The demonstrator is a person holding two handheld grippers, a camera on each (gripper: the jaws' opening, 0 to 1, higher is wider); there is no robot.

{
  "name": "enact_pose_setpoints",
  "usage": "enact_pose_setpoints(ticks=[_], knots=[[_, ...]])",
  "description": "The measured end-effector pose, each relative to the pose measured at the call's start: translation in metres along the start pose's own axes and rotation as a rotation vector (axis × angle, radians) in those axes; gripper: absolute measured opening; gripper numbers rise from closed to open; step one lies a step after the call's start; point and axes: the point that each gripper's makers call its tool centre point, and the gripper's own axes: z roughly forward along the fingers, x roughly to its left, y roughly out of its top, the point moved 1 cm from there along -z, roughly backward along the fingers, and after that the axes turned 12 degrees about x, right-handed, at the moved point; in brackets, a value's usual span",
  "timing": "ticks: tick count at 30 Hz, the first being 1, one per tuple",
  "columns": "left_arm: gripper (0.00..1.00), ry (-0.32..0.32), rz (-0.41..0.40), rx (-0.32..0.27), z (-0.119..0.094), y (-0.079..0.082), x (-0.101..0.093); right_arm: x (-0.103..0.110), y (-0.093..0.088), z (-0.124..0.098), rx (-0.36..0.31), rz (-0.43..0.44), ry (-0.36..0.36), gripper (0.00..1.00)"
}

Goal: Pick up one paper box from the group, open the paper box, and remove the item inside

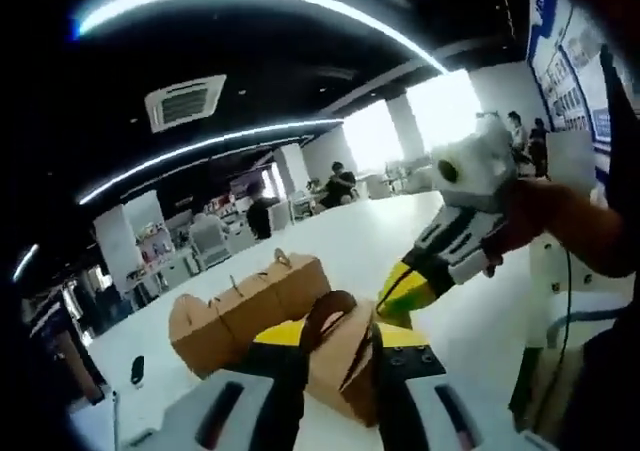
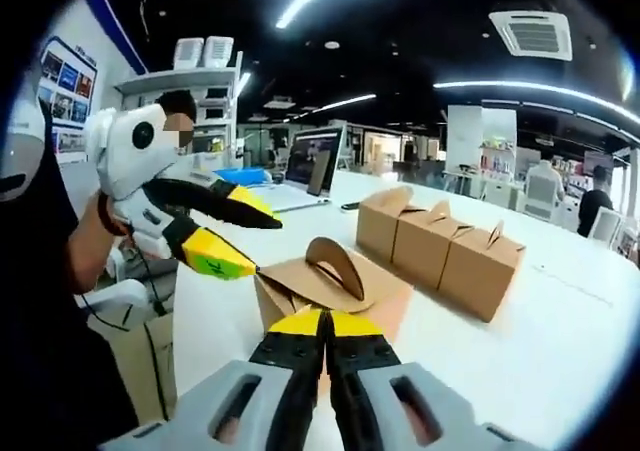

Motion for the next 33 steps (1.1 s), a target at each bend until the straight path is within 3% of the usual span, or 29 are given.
enact_pose_setpoints(ticks=[3,11,13,16,21,24,27,33], knots=[[0.26,-0.03,0.055,0.044,0.009,0.001,-0.008,0.0,0.0,0.0,0.003,-0.002,-0.003,0.02],[0.23,0.004,0.241,0.149,0.022,-0.002,-0.009,0.0,0.0,0.0,-0.022,0.03,-0.002,0.02],[0.22,0.012,0.272,0.152,0.023,-0.001,-0.009,-0.001,-0.001,0.0,-0.025,0.03,-0.001,0.02],[0.2,0.027,0.382,0.169,0.024,0.001,-0.011,-0.001,-0.001,0.0,-0.026,0.03,0.0,0.02],[0.17,0.055,0.511,0.248,0.027,0.0,-0.013,-0.001,0.0,0.001,-0.011,0.02,0.007,0.02],[0.07,0.029,0.54,0.28,0.031,-0.004,-0.021,-0.001,-0.001,0.001,-0.011,0.017,0.008,0.02],[0.07,0.065,0.568,0.291,0.033,-0.003,-0.019,-0.001,-0.001,0.001,-0.019,0.023,0.011,0.02],[0.05,0.132,0.457,0.251,0.034,-0.002,-0.016,0.0,0.0,0.003,-0.007,0.015,0.008,0.02]])
